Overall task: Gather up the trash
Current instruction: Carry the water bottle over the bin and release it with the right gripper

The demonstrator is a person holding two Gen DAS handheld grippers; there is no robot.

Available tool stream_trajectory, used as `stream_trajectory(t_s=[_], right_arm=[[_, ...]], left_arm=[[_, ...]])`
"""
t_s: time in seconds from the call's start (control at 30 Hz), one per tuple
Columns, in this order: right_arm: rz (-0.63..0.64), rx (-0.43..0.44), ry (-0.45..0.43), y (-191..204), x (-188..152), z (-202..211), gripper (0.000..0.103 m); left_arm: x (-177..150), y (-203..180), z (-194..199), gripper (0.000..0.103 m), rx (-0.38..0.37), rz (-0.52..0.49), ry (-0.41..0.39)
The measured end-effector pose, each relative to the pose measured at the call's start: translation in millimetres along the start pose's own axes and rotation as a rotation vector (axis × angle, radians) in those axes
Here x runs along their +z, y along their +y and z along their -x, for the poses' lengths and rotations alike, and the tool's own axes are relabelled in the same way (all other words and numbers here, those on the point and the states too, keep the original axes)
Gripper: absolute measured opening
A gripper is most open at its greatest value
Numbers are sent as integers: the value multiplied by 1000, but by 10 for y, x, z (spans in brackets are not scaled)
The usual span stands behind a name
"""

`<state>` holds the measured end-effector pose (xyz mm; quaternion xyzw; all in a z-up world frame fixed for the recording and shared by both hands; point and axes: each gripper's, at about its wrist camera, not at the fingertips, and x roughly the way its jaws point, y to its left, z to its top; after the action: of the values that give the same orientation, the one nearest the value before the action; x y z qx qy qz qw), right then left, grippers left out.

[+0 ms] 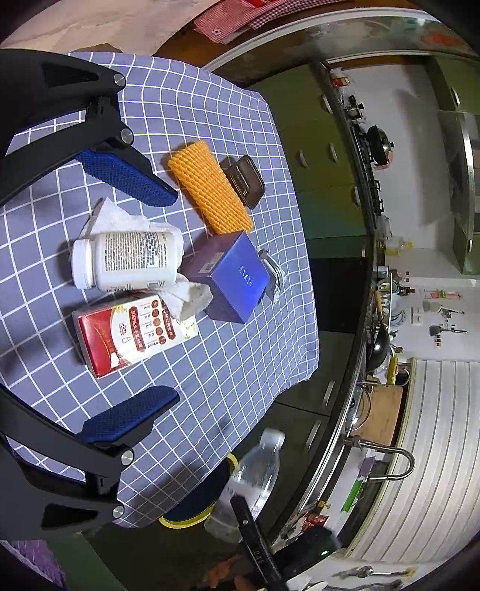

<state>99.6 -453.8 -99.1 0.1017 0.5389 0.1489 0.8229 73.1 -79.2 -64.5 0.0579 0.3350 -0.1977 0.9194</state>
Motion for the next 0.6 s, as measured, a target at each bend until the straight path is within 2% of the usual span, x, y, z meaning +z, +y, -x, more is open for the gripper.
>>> stream_trajectory(t_s=[0.27, 0.53, 0.6], right_arm=[[-218, -98, -19, -895, -549, 129, 61], [-310, -165, 8, -1285, -771, -46, 62], [-321, -192, -1, -1344, -756, -84, 67]], left_arm=[[15, -163, -55, 96, -9, -36, 10], [62, -257, -82, 96, -13, -64, 14], [64, -268, -92, 96, -14, -66, 17]])
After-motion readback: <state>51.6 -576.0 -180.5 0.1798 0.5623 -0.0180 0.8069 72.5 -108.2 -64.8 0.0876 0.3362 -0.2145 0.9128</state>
